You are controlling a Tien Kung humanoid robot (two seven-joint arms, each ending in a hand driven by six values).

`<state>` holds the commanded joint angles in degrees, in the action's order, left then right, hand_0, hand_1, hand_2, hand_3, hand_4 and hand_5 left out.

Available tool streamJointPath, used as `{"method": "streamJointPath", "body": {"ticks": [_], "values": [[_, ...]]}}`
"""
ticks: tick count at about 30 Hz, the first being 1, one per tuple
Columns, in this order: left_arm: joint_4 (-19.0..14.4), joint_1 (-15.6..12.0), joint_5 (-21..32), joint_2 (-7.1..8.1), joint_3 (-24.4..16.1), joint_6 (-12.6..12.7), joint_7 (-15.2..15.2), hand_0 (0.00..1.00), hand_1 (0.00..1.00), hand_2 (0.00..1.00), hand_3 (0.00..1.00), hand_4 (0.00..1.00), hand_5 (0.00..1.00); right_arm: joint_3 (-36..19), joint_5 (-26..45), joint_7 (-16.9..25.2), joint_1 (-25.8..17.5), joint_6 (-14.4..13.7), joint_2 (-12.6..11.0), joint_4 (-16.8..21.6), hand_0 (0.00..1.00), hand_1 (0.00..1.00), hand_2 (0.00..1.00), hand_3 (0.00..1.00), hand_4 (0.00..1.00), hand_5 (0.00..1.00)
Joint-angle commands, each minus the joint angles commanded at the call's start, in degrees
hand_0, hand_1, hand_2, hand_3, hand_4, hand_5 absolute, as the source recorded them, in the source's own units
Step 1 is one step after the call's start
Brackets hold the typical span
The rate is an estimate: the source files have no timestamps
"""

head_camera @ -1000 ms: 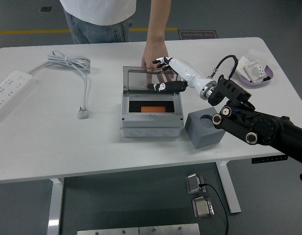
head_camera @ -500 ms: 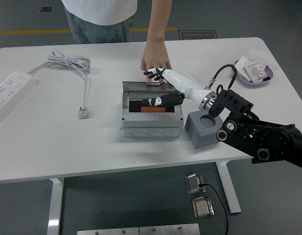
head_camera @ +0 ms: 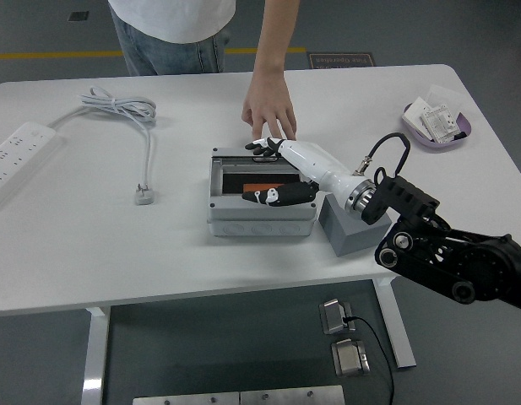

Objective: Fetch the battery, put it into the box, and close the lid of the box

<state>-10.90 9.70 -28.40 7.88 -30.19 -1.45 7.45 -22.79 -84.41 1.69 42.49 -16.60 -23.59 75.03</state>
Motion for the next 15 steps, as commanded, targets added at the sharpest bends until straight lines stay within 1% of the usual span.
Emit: {"method": "streamJointPath", "body": {"ticks": [8,15], "values": [[-0.01,0.01,0.10,-0.17,0.15,-0.01,-0.06,0.665,0.725,0.687,0.626,0.633,0.185,-1.38,0.21,0.64,-2.50,-0.30,1.04,-1.20,0.735,0.757,0.797,0.849,0.946,0.614],[-0.02,-0.04,-0.11,-0.11,-0.13,0.00,0.02,0.665,0.725,0.687,0.626,0.633,0.184,-2.25,-0.01,0.77,-3.95,-0.41,1.03,-1.44,0.736,0.753,0.793,0.848,0.943,0.613]]}}
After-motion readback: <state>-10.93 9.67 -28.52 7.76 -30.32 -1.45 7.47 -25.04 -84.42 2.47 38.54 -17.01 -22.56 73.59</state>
